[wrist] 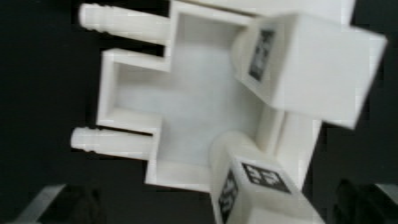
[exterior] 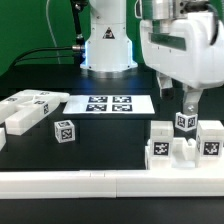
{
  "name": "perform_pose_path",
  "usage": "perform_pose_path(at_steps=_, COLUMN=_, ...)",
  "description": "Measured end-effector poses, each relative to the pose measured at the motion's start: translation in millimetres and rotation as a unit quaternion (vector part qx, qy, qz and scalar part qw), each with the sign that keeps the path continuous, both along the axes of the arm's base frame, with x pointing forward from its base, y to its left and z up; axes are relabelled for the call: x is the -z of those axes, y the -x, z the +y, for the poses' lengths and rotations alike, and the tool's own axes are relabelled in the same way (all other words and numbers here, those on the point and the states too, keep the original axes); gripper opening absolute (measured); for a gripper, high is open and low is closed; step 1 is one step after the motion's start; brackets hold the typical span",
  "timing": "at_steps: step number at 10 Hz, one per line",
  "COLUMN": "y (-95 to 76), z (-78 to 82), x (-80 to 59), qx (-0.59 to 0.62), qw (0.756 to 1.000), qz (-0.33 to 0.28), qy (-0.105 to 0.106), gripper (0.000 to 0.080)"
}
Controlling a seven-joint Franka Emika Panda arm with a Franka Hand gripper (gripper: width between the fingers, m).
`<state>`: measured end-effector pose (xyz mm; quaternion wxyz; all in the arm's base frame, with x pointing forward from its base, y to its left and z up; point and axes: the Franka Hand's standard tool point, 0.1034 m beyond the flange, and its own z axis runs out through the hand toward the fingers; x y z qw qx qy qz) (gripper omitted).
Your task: Assemble chair
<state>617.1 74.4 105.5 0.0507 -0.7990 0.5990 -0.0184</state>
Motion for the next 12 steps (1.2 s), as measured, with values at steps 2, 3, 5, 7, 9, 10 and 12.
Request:
perform_pose_path(at_steps=2, y=-0.1, z=-1.5, x=1.0, qx=-0.050, qw=0.999, qz=-0.002, qy=0.005, gripper=0.0648)
perform_pose_path(at_steps=3, y=0.0, z=-1.8, x=1.2, qx=-0.105, qw=0.994, qz=-0.005, qy=0.010, gripper=0.0648)
perform_pose_path(at_steps=5, y=-0.2, z=-4.9, x=2.0, qx=-0.267, qw=0.963, qz=-0.025, qy=0.030, gripper=0.0648)
perform_pose_path(at_steps=7, y=13.0, z=-8.1, x=11.5, qx=-0.436, qw=0.898, qz=-0.038, qy=0.054, gripper=0.0648)
perform_pose_path(at_steps=9, y=18.2, z=-13.1, x=16.9, qx=-0.491, qw=0.868, qz=-0.040, qy=0.067, gripper=0.0648)
perform_pose_path(at_steps=10, y=18.0, z=-14.0, x=16.9, qx=-0.516, qw=0.853, qz=-0.041, qy=0.070, gripper=0.0648)
perform_pose_path(at_steps=12, y=18.3, z=-17.3, x=18.4, qx=-0.555, qw=0.827, qz=-0.043, qy=0.077, gripper=0.0648)
